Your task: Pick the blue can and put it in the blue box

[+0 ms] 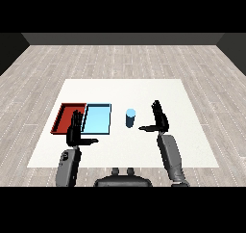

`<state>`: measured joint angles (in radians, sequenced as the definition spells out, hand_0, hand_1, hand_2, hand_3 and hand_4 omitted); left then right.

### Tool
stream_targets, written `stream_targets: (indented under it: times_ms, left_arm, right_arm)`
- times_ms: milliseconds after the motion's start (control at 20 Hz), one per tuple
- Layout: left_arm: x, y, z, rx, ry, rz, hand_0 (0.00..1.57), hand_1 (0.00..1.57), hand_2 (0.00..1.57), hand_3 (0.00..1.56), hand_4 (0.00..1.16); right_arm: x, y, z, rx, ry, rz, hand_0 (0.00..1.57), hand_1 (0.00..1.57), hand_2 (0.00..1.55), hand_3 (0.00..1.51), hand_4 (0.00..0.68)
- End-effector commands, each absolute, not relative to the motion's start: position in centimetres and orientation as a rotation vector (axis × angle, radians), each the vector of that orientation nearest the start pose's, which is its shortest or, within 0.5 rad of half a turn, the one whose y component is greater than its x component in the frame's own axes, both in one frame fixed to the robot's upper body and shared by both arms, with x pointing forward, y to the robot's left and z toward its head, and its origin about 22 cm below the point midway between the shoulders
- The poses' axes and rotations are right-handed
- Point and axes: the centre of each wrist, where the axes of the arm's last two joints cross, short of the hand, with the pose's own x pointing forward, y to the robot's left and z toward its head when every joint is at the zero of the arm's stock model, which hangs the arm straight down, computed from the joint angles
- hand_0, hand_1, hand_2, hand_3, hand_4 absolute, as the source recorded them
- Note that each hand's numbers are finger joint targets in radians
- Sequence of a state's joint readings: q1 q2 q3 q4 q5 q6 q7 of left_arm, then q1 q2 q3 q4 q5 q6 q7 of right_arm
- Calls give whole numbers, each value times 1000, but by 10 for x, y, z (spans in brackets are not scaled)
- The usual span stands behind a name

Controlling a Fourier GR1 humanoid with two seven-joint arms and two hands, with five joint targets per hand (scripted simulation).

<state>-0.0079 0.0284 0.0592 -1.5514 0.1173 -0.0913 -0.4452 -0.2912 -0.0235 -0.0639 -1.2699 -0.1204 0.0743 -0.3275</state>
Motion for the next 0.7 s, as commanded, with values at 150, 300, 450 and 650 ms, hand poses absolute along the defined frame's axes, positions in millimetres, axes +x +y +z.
stream_targets:
  times_ms: [150,300,450,650]
  left_arm:
    - [248,244,-7,-94,-2006,91,0,0,0,0,0]
    - [233,242,-18,-127,-2009,81,0,0,0,0,0]
    - [241,261,-13,-119,-2018,93,0,0,0,0,0]
    - [242,244,8,-78,-1993,80,0,0,0,0,0]
  right_arm:
    - [327,-201,-26,230,-1795,-29,0,0,0,0,0]
    - [331,-207,-6,250,-1779,-61,0,0,0,0,0]
    - [335,-202,-21,222,-1752,-88,0,0,0,0,0]
    - [342,-213,-26,242,-1726,-104,0,0,0,0,0]
